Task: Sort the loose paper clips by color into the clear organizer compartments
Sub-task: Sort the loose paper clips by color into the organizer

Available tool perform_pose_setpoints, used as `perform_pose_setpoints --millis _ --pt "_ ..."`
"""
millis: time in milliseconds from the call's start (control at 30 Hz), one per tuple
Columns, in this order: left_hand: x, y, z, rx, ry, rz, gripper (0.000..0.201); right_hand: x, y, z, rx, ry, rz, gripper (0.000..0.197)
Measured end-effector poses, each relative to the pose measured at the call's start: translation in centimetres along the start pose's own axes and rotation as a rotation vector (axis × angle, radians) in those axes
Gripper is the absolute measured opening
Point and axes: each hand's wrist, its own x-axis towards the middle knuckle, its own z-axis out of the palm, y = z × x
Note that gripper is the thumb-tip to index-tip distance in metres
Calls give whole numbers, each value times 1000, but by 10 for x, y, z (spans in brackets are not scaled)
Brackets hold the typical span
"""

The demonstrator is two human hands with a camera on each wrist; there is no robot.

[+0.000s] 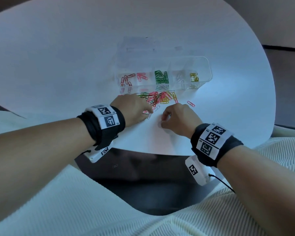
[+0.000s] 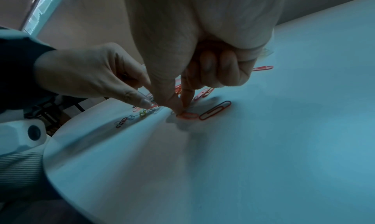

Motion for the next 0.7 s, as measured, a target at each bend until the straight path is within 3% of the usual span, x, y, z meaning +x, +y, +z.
perform_pose_setpoints --millis 167,500,700 --pt "-1 -2 1 26 -6 -37 18 -3 -3 -3 -14 -29 21 11" --pt "0 -1 2 94 10 0 20 -5 -4 -2 -34 -36 20 15" --pt "3 -4 4 71 5 -22 15 -5 -4 -12 8 1 -42 13"
